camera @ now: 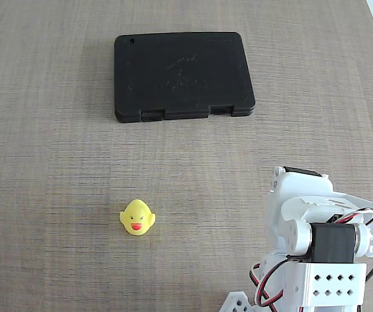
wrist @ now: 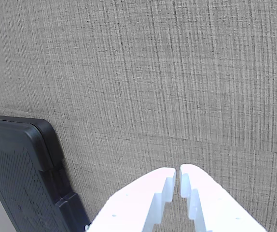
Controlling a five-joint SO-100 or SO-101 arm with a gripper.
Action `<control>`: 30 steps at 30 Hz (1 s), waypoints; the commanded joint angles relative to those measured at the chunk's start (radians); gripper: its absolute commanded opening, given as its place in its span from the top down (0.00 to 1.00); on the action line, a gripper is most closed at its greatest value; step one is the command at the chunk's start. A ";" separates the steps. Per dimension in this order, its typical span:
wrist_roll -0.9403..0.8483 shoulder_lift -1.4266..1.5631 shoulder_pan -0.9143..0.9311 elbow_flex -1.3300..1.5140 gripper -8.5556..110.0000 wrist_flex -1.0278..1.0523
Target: Grasp a duck and put it on the black surface.
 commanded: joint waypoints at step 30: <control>0.000 -0.591 -0.015 -0.541 0.93 -0.109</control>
